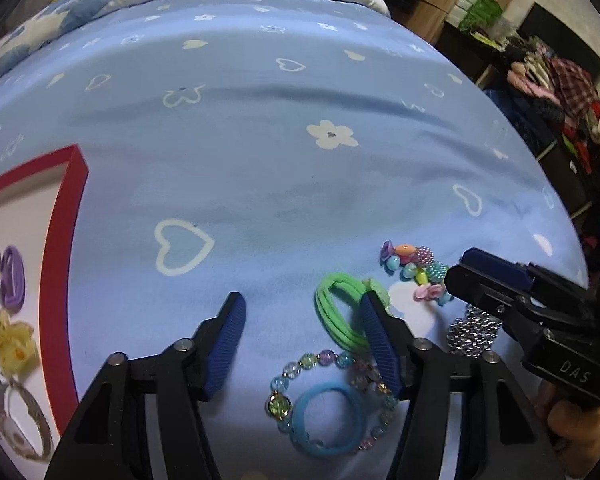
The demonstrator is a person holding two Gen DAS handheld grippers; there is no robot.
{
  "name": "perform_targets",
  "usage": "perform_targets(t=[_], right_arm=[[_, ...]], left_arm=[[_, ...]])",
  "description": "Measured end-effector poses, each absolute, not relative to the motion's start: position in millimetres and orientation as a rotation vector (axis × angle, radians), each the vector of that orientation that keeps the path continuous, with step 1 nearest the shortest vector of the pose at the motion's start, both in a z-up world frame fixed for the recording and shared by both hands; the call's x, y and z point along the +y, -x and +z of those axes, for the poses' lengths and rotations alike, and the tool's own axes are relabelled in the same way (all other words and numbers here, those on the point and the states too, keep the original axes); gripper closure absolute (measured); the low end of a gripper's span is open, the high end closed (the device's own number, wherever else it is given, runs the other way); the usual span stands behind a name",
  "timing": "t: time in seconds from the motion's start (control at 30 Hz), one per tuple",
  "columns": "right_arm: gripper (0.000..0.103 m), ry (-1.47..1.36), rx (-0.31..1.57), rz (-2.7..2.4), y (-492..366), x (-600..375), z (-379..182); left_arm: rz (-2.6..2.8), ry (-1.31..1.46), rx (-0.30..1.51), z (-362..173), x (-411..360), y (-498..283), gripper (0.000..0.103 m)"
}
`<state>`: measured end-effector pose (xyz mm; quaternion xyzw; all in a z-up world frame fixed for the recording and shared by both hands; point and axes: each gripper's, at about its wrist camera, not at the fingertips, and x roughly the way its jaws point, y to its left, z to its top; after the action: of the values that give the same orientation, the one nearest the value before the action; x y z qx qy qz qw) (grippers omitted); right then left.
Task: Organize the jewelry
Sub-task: 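Grasp the green bow clip with the left tool while the right tool grasps the beaded clip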
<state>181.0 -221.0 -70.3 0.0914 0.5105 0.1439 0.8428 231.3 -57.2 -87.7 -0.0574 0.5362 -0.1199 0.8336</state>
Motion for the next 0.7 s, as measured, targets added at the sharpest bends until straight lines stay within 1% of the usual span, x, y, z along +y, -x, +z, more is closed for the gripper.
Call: perform_targets(t=[0.03, 0.07, 0.1, 0.13, 0.23, 0.3, 0.33, 0.37, 0.4, 0.43, 0.7], right_arm=[[0.058, -0.191, 1.083, 0.305, -182.1, -220.8, -72.0], [0.058, -0.190, 1.086, 0.305, -183.4, -220.5, -73.4], [0.058, -0.188, 1.088, 0.306, -183.9, -220.1, -75.0], [0.058, -0.184, 1.090, 0.307, -184.7, -219.3, -76.1], [0.057, -0.162, 1.094, 0.310, -185.5, -214.6, -79.0], [0.061, -0.130, 1.094, 0.311, -184.2, -209.7, -79.4], [0.067, -0.110, 1.097, 0.315, -183.0, -206.1, -79.6], [0.079, -0.089, 1.098, 0.316, -181.7, -202.6, -79.8], [0.081, -0.074, 1.098, 0.315, -181.4, -200.7, -80.0], [0.089, -0.062, 1.093, 0.315, -179.6, -198.8, -79.1], [0.090, -0.123, 1.044, 0.323, -172.3, -200.8, -61.9]], left_arm=[[-0.260, 0.103, 1.135, -89.3, -59.5, -232.4, 0.069], [-0.269, 0.096, 1.138, -90.7, -61.0, -233.1, 0.076], [-0.280, 0.095, 1.141, -92.0, -61.5, -233.7, 0.086], [-0.290, 0.095, 1.141, -92.4, -61.6, -233.9, 0.094], [-0.298, 0.091, 1.133, -90.4, -60.1, -232.4, 0.098], [-0.299, 0.094, 1.123, -88.1, -58.6, -229.9, 0.099], [-0.300, 0.098, 1.118, -86.9, -57.8, -229.0, 0.099], [-0.301, 0.102, 1.112, -85.2, -56.9, -227.4, 0.099], [-0.301, 0.109, 1.105, -83.3, -55.6, -225.9, 0.099], [-0.301, 0.117, 1.097, -80.9, -53.7, -223.5, 0.099], [-0.284, 0.173, 1.030, -54.2, -28.6, -197.2, 0.100]])
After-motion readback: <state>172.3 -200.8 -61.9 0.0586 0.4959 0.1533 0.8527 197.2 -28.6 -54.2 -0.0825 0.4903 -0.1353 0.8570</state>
